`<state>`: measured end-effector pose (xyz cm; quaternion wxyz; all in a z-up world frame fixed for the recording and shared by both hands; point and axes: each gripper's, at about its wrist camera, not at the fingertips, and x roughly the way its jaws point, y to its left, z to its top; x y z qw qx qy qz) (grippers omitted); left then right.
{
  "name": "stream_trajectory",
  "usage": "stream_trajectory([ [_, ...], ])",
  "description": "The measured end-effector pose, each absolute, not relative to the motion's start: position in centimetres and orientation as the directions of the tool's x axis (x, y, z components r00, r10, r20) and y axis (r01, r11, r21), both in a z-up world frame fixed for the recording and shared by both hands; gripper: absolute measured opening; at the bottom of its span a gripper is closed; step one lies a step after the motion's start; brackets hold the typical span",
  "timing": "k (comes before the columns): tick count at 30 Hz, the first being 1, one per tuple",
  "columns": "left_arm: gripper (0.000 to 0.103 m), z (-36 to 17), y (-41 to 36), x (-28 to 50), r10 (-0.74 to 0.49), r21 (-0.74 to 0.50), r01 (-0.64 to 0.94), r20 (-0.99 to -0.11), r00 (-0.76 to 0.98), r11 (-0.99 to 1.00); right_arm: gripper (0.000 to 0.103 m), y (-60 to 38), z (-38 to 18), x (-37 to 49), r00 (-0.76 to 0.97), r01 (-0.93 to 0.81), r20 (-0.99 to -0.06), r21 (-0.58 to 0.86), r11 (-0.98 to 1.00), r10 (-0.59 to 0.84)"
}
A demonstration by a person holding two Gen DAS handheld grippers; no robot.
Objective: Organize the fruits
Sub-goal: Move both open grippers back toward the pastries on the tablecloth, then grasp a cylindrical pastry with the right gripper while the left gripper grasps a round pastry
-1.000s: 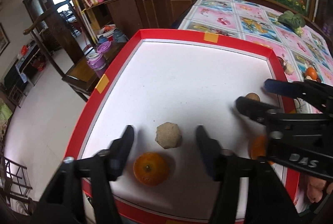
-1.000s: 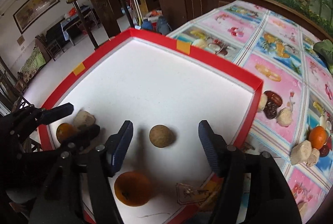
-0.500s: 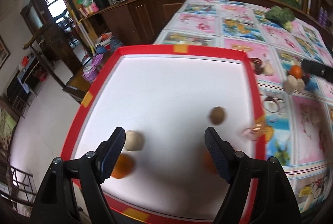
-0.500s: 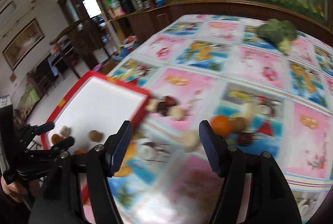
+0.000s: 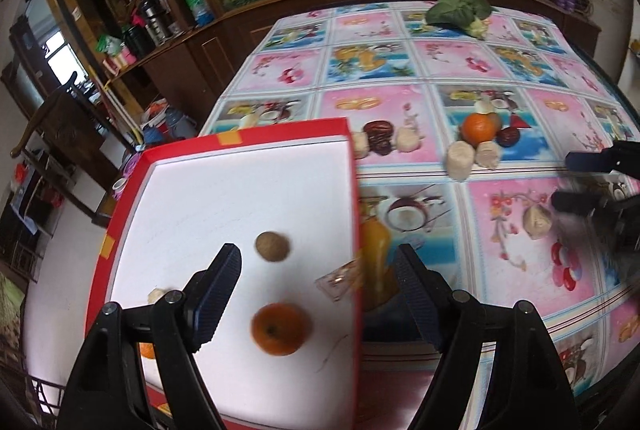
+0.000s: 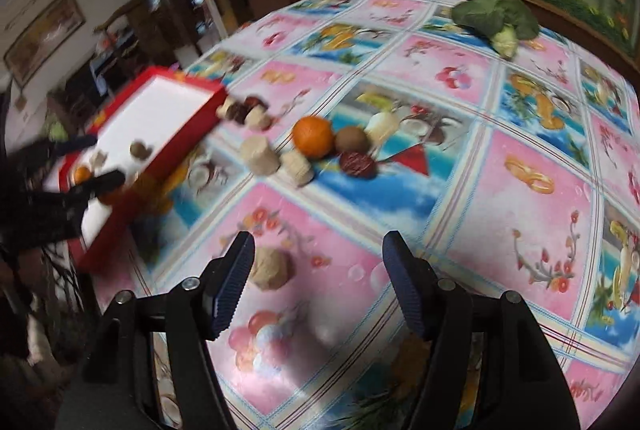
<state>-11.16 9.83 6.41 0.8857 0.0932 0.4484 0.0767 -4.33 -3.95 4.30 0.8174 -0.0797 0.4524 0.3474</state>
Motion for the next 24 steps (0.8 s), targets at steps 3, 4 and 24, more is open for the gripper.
stream_trajectory([
  [3, 0.078, 6.2, 8.7, -10.4, 0.197, 0.228, -0.02, -0.786, 0.587, 0.973, 0.065, -2.5, 3.7, -5.7, 0.342, -0.689, -0.803, 0.139, 0.712, 0.488],
  [4, 0.078, 6.1, 8.4, -10.1, 0.192, 0.229, -0.012, -0.786, 0.587, 0.973, 0.065, -2.0, 3.5, -6.1, 0.333, -0.7, -0.802, 0.142, 0.7, 0.496],
  [24, 0.078, 3.0, 4.4, -3.8, 0.03, 0.105, 0.116, -0.857, 0.515, 0.988, 0.029, -2.8, 2.3, -4.1, 0.392, -0.586, -0.818, 0.131, 0.8, 0.42],
])
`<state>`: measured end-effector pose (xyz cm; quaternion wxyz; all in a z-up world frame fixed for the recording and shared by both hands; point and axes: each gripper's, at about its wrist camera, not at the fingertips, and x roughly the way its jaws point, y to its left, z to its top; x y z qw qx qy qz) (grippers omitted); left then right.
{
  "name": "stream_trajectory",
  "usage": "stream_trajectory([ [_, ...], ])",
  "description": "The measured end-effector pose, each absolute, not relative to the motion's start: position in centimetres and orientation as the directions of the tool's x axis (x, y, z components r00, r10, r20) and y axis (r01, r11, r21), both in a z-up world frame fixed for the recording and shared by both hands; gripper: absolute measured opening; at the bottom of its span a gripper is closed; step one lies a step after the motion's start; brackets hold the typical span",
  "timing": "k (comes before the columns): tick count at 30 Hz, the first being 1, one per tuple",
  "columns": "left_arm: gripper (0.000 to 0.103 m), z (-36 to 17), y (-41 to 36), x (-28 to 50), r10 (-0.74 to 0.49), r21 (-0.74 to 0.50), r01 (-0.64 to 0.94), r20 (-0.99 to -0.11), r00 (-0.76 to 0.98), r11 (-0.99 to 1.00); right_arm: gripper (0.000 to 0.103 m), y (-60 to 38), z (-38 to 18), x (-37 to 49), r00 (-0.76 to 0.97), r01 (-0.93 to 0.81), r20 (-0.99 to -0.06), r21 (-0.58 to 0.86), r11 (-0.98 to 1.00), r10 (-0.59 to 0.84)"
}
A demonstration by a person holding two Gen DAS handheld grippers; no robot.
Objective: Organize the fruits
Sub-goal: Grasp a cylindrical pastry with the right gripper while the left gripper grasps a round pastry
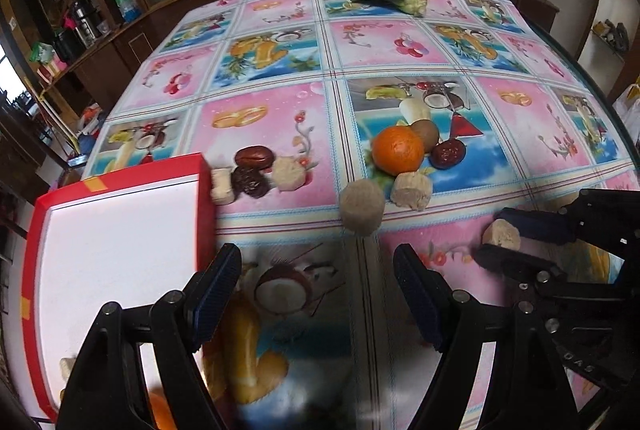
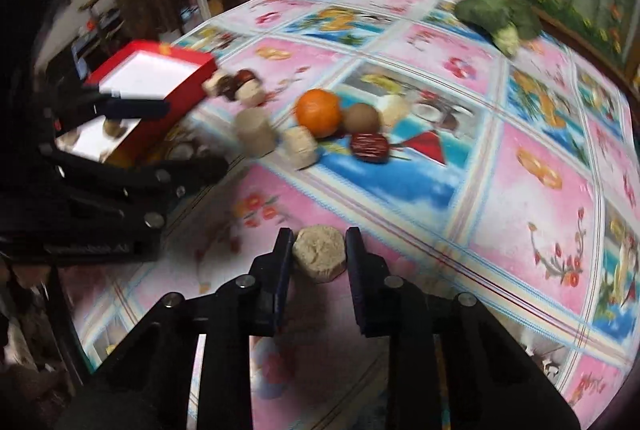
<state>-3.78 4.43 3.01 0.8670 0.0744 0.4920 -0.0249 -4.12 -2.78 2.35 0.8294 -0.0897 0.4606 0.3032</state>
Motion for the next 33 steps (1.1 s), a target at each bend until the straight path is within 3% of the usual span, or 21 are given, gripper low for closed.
stream_trajectory([
  [5, 0.077, 2.2, 4.2, -2.5, 0.005, 0.077, 0.122, -0.864, 0.504, 0.99, 0.029, -4.3, 2.3, -2.5, 0.379, -0.508, -0.816, 0.211, 0.835, 0.437],
  [8, 0.071, 2.1, 3.9, -2.1, -0.017, 0.058, 0.134, -0.864, 0.503, 0.989, 0.029, -4.3, 2.3, -2.5, 0.385, -0.508, -0.815, 0.205, 0.837, 0.433],
  [15, 0.051, 1.8, 3.3, -1.4, -0.068, 0.008, 0.149, -0.864, 0.499, 0.989, 0.029, -4.2, 2.2, -2.5, 0.392, -0.517, -0.815, 0.189, 0.835, 0.427],
  [21, 0.025, 1.9, 2.9, -1.5, -0.098, -0.014, 0.165, -0.855, 0.51, 0.986, 0.029, -4.2, 2.2, -2.5, 0.397, -0.524, -0.814, 0.178, 0.833, 0.424],
  [33, 0.025, 3.2, 3.3, -4.8, -0.046, 0.029, 0.123, -0.823, 0.566, 0.992, 0.029, -4.2, 2.1, -2.5, 0.434, -0.526, -0.8, 0.149, 0.837, 0.415],
])
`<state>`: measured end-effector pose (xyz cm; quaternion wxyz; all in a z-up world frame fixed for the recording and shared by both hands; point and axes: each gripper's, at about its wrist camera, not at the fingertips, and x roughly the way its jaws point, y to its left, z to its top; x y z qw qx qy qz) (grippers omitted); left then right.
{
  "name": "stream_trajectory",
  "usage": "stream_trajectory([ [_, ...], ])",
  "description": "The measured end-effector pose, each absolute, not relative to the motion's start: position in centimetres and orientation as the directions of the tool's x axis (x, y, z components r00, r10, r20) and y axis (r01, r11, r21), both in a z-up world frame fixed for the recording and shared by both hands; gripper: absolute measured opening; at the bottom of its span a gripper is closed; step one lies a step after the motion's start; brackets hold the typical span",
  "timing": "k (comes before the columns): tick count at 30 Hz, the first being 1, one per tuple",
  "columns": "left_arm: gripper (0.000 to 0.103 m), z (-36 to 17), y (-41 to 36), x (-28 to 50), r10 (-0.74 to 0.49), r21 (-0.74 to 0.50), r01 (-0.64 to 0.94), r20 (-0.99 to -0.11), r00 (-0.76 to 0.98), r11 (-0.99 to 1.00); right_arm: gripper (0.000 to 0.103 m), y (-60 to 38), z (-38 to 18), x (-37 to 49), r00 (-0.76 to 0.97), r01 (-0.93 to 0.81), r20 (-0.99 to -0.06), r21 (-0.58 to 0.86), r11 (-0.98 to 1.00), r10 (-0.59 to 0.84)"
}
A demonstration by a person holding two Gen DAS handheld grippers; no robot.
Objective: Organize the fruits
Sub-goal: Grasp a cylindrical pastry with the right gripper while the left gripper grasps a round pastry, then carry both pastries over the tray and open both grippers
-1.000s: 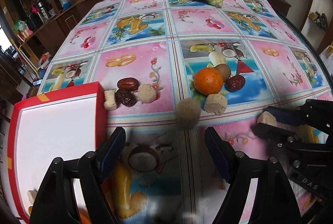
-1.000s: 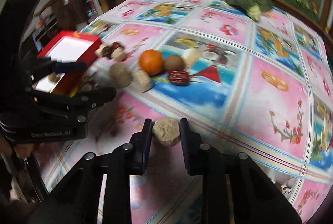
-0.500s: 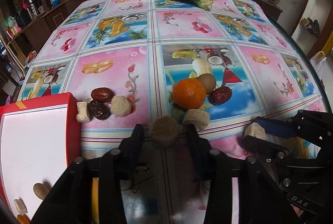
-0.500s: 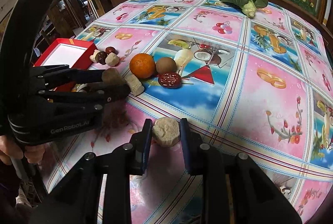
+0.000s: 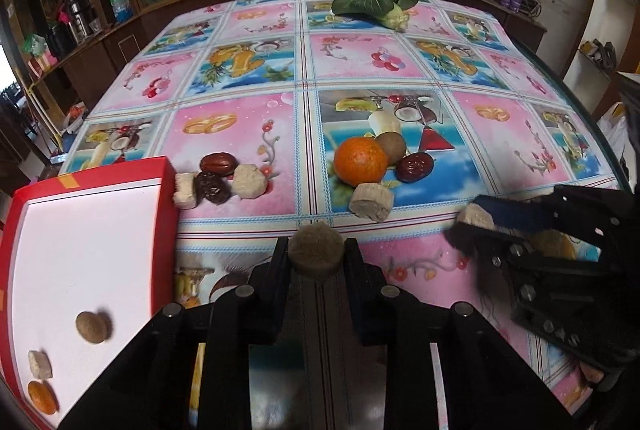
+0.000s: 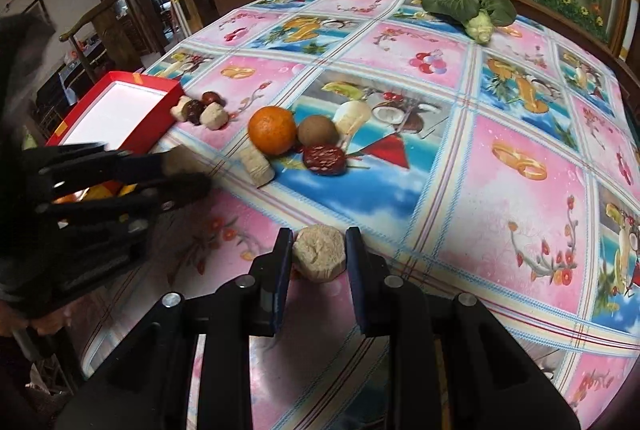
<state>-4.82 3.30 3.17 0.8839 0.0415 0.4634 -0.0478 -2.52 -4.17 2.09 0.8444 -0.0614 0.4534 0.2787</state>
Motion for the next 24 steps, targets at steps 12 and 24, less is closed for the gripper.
stream_trajectory([
  [12, 0.025, 6.4, 5.3, -9.1, 0.004, 0.08, 0.083, -0.742, 0.67, 0.993, 0.029, -5.2, 1.9, -1.5, 0.527, -0.431, -0.77, 0.124, 0.894, 0.36],
  [24, 0.025, 7.4, 11.0, -11.9, 0.069, 0.065, -0.033, -0.701, 0.71, 0.997, 0.029, -2.2, 3.6, -3.0, 0.577, -0.395, -0.71, 0.19, 0.899, 0.404],
])
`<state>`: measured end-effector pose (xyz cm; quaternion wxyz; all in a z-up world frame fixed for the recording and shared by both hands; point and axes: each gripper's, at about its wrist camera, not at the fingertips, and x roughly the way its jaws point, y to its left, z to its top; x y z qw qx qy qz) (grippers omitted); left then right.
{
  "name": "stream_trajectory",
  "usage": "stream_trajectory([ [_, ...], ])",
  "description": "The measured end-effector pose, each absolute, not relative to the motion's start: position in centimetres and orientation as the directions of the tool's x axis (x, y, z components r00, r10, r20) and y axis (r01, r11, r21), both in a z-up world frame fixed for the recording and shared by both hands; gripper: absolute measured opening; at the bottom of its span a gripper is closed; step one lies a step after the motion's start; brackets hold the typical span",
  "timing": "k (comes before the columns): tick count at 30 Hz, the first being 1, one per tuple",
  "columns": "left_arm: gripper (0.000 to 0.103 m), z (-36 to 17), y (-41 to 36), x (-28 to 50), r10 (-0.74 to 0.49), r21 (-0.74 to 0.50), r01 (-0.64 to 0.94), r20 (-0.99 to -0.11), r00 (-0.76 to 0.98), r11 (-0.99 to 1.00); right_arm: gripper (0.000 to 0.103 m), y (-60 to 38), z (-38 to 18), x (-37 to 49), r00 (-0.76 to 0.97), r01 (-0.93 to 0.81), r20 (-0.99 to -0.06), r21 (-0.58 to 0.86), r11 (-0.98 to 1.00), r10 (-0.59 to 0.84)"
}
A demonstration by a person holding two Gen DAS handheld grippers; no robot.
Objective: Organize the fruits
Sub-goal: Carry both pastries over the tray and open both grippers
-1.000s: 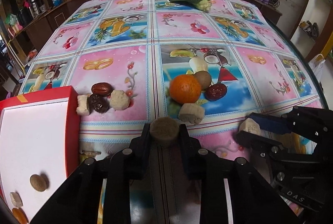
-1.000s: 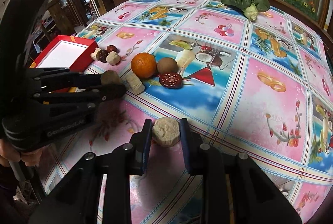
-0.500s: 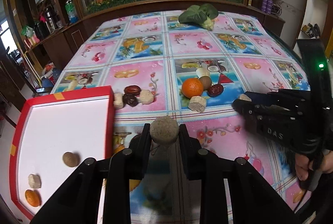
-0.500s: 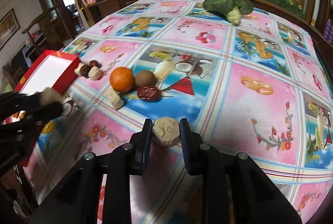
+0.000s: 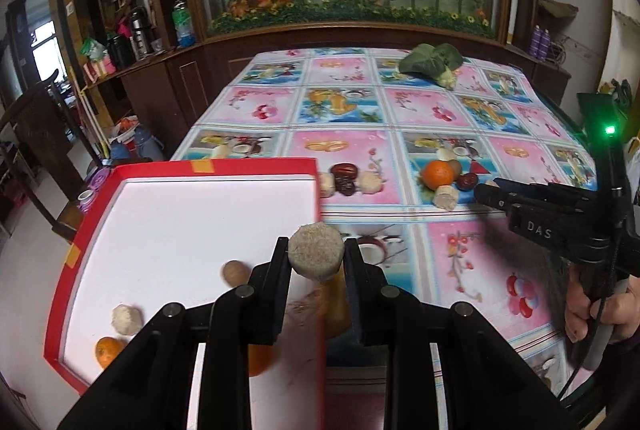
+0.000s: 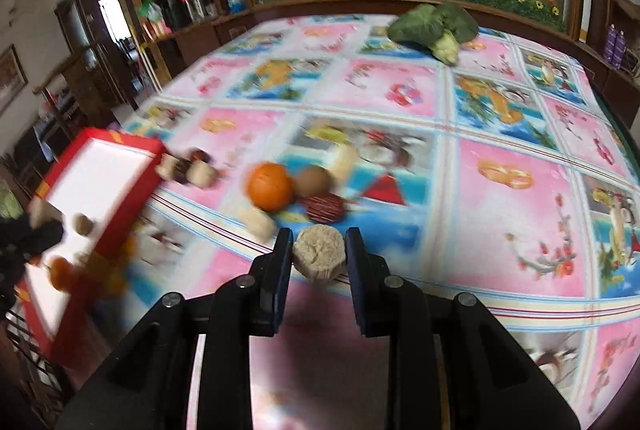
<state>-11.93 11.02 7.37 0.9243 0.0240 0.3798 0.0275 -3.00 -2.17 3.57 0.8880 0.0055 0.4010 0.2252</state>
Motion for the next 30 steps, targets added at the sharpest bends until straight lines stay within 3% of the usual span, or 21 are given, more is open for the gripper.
stream_trajectory([
  [11, 0.025, 7.0, 16.0, -13.8, 0.164, 0.083, -0.148, -0.687, 0.708, 0.986, 0.029, 8.3, 5.9, -6.2, 0.512, -0.552, -0.628, 0.283, 0.784, 0.587],
  [30, 0.025, 4.3, 22.2, -14.4, 0.268, 0.097, -0.293, -0.73, 0.629, 0.951, 0.029, 16.4, 3.5, -6.4, 0.382, -0.614, -0.714, 0.278, 0.739, 0.586],
])
